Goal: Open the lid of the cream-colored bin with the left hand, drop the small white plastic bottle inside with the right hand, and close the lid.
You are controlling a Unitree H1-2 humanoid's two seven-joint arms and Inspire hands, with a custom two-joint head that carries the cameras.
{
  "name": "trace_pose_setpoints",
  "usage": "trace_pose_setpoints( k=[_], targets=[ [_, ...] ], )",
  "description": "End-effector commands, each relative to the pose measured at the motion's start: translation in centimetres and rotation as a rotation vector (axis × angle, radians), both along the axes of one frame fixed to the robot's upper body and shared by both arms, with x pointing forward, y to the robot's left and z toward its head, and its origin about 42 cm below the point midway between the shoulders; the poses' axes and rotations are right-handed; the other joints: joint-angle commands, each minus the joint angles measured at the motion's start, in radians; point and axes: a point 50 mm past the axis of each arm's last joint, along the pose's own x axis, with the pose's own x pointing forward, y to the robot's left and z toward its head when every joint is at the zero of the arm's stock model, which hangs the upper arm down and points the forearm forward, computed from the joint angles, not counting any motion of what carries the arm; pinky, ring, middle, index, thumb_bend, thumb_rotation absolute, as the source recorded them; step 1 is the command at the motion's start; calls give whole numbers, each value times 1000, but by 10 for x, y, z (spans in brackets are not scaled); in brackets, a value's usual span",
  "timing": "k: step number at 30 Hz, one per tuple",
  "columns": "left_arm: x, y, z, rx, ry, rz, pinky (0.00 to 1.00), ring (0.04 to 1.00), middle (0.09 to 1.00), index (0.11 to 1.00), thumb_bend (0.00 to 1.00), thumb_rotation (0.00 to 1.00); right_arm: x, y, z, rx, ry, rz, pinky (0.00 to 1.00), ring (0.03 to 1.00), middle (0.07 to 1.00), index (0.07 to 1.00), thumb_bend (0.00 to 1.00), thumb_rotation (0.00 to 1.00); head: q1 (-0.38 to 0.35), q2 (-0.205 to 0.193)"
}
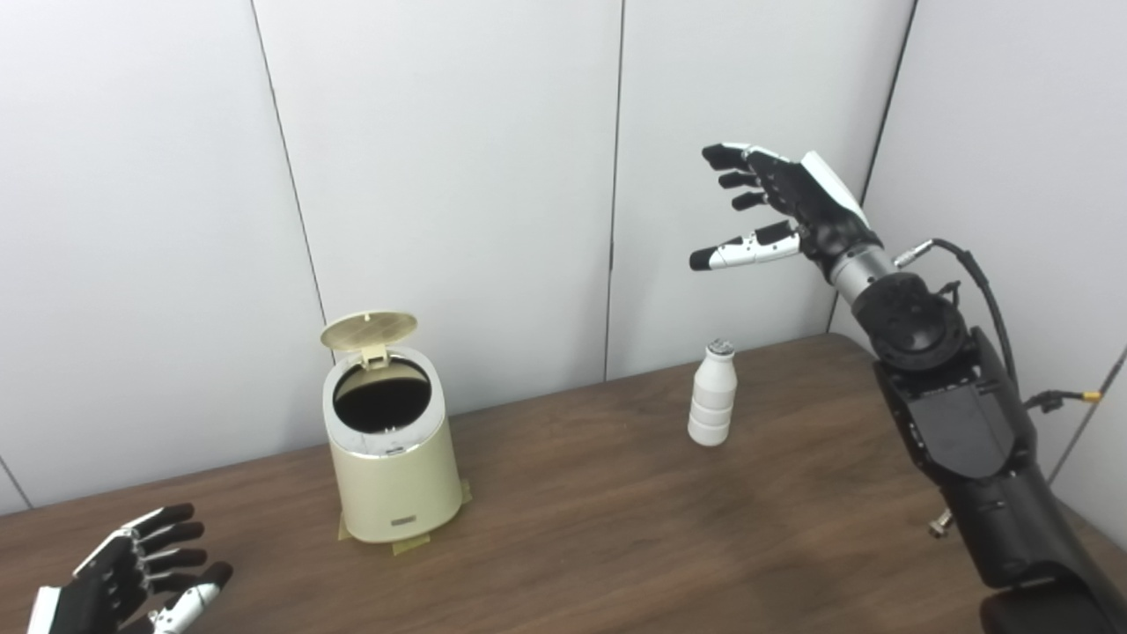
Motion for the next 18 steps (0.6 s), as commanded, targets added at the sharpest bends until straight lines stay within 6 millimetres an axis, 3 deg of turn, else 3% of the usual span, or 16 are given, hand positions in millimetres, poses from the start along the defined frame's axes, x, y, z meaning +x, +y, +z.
trace_pose_setpoints(
  k=[1,5,8,18],
  targets=[
    [12,2,24,14,-102,-14,558,627,693,737,659,105,-9,-13,21,-25,-16,-8,781,863,913,888,848,240,-4,-2],
    [11,4,24,17,-104,-14,540,614,682,729,676,137,-17,-28,1,4,27,-5,803,868,916,895,884,302,-12,4],
    [11,4,23,10,-99,-13,533,621,687,724,676,130,-25,-38,-16,38,32,-5,795,856,913,893,869,278,-12,6],
    [12,8,23,31,-98,-18,511,600,670,714,694,166,-46,-42,-75,175,61,-9,822,886,945,952,918,352,-14,10]
  ],
)
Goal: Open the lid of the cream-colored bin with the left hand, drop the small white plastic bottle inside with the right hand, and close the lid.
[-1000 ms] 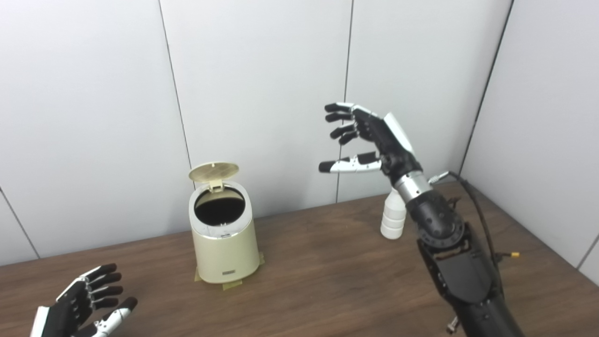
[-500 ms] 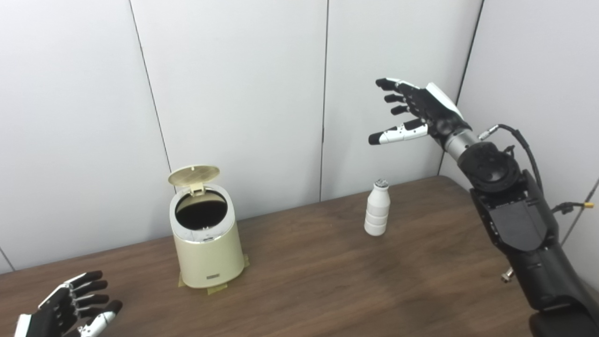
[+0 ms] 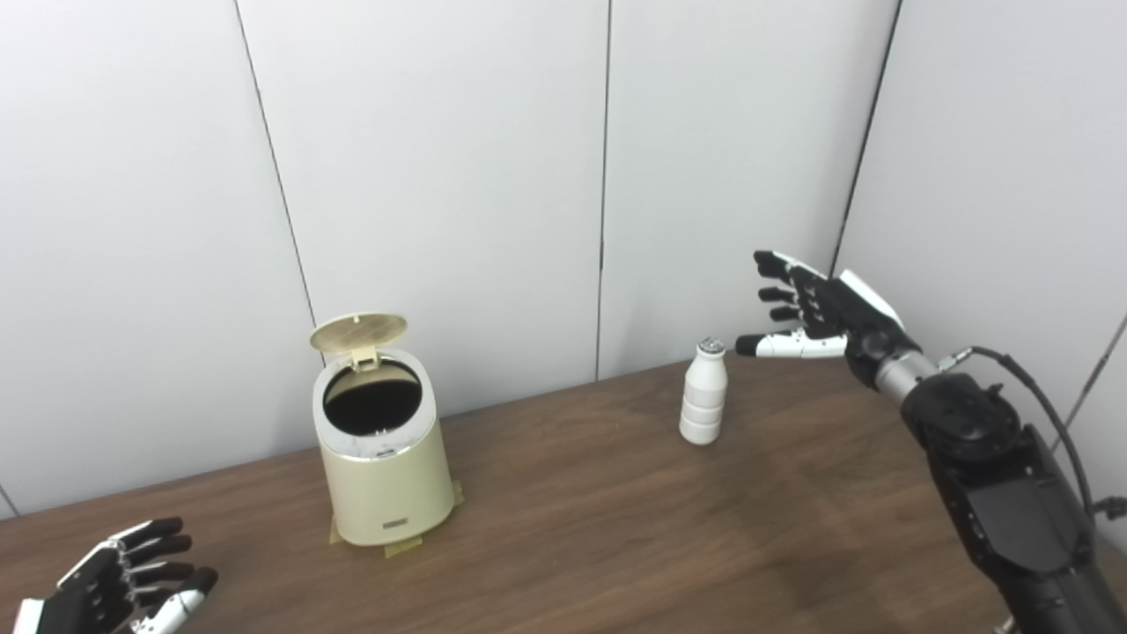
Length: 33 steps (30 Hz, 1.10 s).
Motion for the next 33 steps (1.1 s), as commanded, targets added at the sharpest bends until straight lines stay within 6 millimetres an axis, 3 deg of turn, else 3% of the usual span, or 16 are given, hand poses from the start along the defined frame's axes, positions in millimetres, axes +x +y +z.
trace_pose_setpoints(
  k=[1,7,15,23,33],
  targets=[
    [12,3,23,25,-89,-15,511,598,667,710,692,161,1,-4,27,-23,-131,-4,832,893,945,956,925,349,-1,-1],
    [12,4,23,25,-84,-16,495,587,659,700,720,185,-1,2,6,38,-111,-3,840,923,938,963,955,324,-3,1],
    [12,5,22,36,-89,-21,502,590,660,701,727,197,4,14,-25,84,-65,-20,832,905,939,945,772,135,1,5],
    [10,6,21,33,-77,-24,495,582,656,701,731,182,18,19,-47,115,-73,-60,821,858,902,890,758,53,10,10],
    [8,6,22,41,-74,-28,510,595,661,701,723,176,31,18,-58,147,-65,-124,780,812,870,864,817,114,11,12]
  ],
)
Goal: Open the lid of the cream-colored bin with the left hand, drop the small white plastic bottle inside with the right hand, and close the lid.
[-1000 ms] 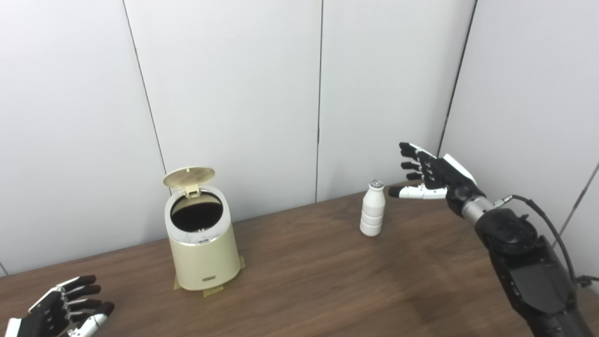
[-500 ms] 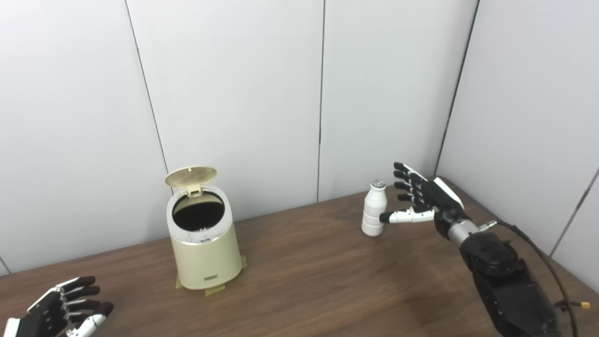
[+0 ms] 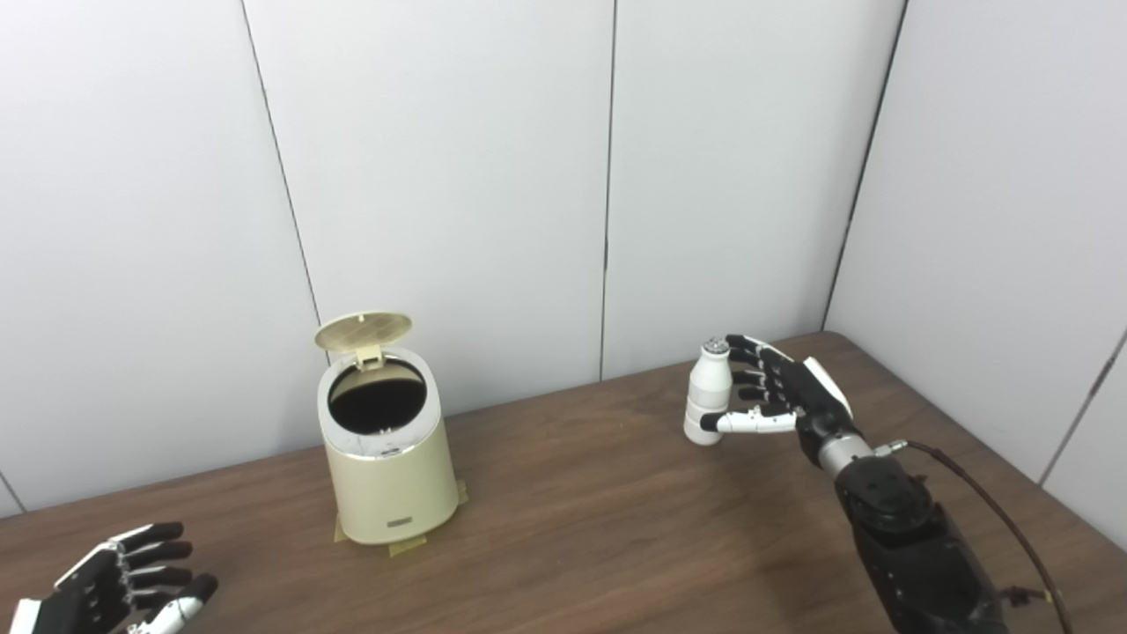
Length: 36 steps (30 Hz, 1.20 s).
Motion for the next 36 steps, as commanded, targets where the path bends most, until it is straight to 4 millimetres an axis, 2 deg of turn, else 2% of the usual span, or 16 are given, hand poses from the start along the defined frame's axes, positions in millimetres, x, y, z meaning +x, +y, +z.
trace_pose_setpoints(
  k=[1,9,14,20,24,32,34,36],
  targets=[
    [9,1,22,19,-78,-8,510,595,662,701,722,179,12,-5,31,-46,-110,1,777,813,870,864,819,118,-1,-2],
    [8,1,21,22,-74,-11,524,607,673,710,700,159,23,-4,25,-56,-110,-12,784,831,855,843,793,54,5,-2],
    [7,0,22,-1,-68,-16,514,609,674,710,708,156,28,-1,23,-55,-101,-23,756,799,837,839,793,43,5,-1],
    [7,0,23,17,-76,-19,530,614,676,710,709,163,31,1,21,-62,-85,-12,660,733,825,838,789,1,5,4],
    [7,-1,23,19,-69,-16,542,622,683,715,681,129,34,2,21,-68,-69,-9,674,707,803,826,809,27,9,6],
    [7,-2,26,24,-71,-16,532,612,685,721,656,101,37,3,21,-89,-57,9,684,720,798,821,845,89,11,10],
    [7,-3,26,17,-66,-14,554,625,688,723,652,83,37,3,21,-106,-54,8,664,712,782,801,832,77,13,11],
    [6,-3,27,22,-64,-14,556,631,694,729,642,80,37,3,21,-106,-51,3,576,658,743,765,801,34,15,12]
  ],
)
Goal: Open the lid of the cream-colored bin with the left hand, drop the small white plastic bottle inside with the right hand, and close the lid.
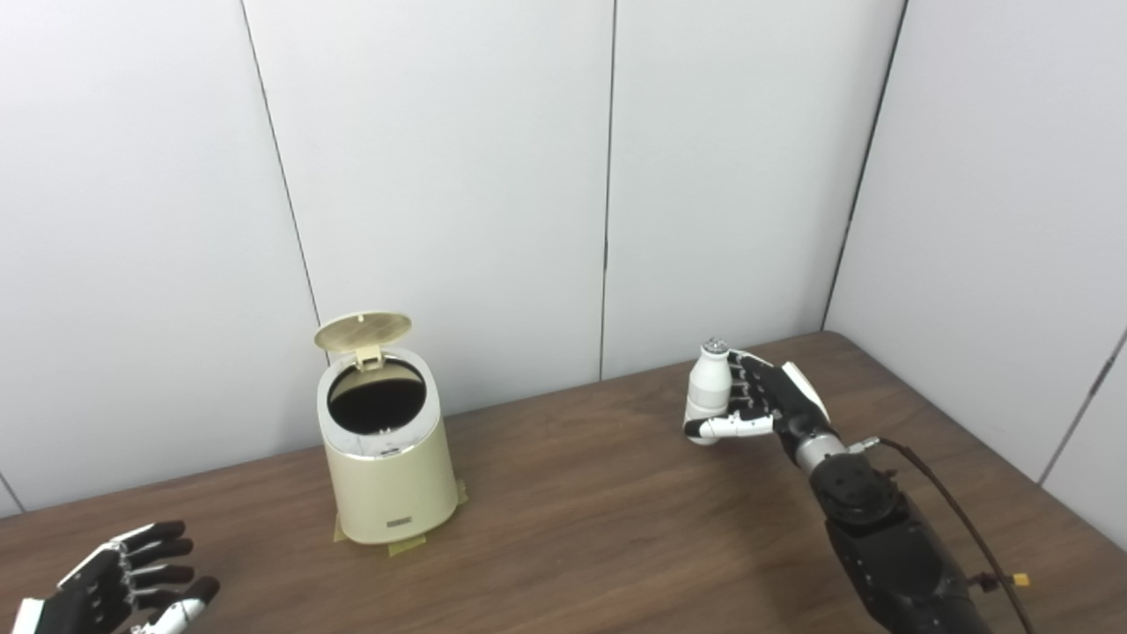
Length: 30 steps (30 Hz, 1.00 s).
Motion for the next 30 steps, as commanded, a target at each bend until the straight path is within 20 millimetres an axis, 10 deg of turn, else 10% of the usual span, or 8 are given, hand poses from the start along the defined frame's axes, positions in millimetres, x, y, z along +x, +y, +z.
trace_pose_setpoints(
  k=[1,6,22,30],
  targets=[
    [7,-2,24,19,-81,-8,557,631,696,732,637,78,14,-6,36,-41,-100,2,526,618,710,742,782,17,-1,0],
    [6,-4,27,19,-78,-7,569,629,693,734,620,36,19,-12,29,-171,-95,-25,342,392,439,522,536,0,2,4],
    [3,-8,31,19,-81,-12,584,642,713,753,579,0,16,12,31,-203,-283,-119,324,369,428,516,525,0,16,6],
    [3,-11,34,11,-84,-18,608,658,728,770,550,0,18,61,84,-214,-422,3,322,372,440,512,526,0,57,4]
  ],
)
